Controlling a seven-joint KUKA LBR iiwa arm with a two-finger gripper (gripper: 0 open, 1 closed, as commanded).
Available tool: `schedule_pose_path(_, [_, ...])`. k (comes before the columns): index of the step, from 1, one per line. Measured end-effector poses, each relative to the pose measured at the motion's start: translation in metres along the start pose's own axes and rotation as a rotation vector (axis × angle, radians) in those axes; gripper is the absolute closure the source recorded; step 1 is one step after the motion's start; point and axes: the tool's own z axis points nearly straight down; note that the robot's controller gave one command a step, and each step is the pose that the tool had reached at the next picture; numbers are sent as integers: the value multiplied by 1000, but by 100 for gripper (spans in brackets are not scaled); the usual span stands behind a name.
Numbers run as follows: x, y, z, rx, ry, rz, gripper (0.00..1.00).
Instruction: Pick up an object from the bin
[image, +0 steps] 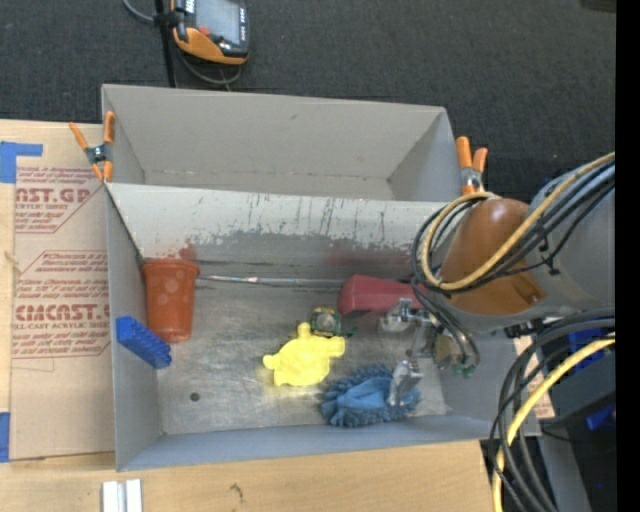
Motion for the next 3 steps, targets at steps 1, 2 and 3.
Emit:
schedule_pose_path(1, [4, 0, 0, -1, 19, -1, 100])
schedule_pose_path(2, [1, 0, 1, 0, 2, 0, 0])
schedule_pose_path(3, [1, 0, 1, 0, 2, 0, 0])
